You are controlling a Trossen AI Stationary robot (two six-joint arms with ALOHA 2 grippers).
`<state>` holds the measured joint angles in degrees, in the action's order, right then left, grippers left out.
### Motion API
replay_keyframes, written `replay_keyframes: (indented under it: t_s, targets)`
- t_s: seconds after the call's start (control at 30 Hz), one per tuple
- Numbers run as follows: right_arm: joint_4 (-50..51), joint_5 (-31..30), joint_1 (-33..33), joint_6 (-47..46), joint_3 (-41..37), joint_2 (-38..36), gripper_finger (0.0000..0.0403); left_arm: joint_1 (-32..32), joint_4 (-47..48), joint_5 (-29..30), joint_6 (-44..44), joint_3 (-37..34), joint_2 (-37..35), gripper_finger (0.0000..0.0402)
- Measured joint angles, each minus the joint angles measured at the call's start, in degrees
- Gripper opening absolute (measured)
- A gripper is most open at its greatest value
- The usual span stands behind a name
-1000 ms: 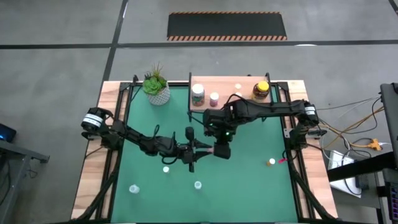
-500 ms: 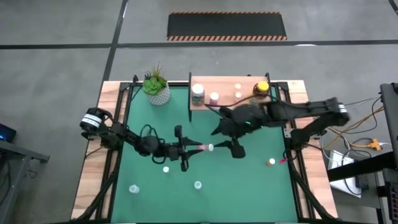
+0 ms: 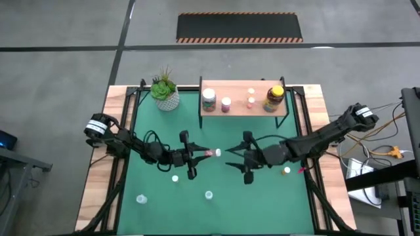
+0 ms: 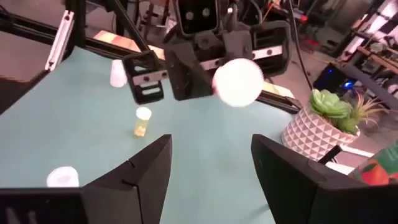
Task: Pick and place medicine bottles onto shelf by color
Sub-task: Adjust the small pink medicine bottle on the shelf
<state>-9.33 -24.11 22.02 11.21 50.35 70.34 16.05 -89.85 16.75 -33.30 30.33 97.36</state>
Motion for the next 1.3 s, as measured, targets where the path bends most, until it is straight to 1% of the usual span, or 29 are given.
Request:
replay_keyframes:
  t_s: [0.1, 0.2, 0.37, 0.5, 0.7, 0.8, 1.07, 1.17, 1.3]
  targets:
    - [-4.95, -0.31, 0.97, -0.15, -1.39, -0.05, 0.0212, 0.00, 0.24, 0.00, 0.04, -0.02, 0.00, 0.0081]
    - [-6.80, -0.38, 1.14, -1.10, -1.60, 0.00, 0.0212, 0.00, 0.31, 0.00, 0.04, -0.05, 0.00, 0.0081]
    - [-13.14, -1.10, 0.76, 0.46, -1.53, 2.56, 0.0212, -0.04, 0.31, -0.89, 0.02, 0.15, 0.00, 0.0081]
    - [-14.67, -4.21, 0.59, 1.11, -1.12, 3.86, 0.0212, -0.02, 0.33, -1.82, 0.02, 0.17, 0.00, 0.0081]
    - [-19.59, -4.40, 0.01, 1.48, -1.07, 5.32, 0.0212, -0.02, 0.33, -2.02, 0.00, 0.19, 0.00, 0.0081]
    - [-20.44, -4.38, -0.10, 1.53, -1.06, 6.62, 0.0208, -0.02, 0.31, -2.19, 0.00, 0.19, 0.00, 0.0081]
    - [-24.27, -3.98, -0.41, 2.31, -1.06, 8.40, 0.0178, -0.02, 0.31, -2.72, -0.04, 0.26, 0.00, 0.0081]
    - [-24.08, -3.97, -0.41, 2.07, -1.06, 8.29, 0.0155, -0.02, 0.31, -2.71, -0.04, 0.26, 0.00, 0.0081]
    - [-23.99, -3.90, -0.41, 2.09, -1.06, 8.27, 0.0116, -0.02, 0.30, -2.69, -0.08, 0.26, 0.00, 0.0083]
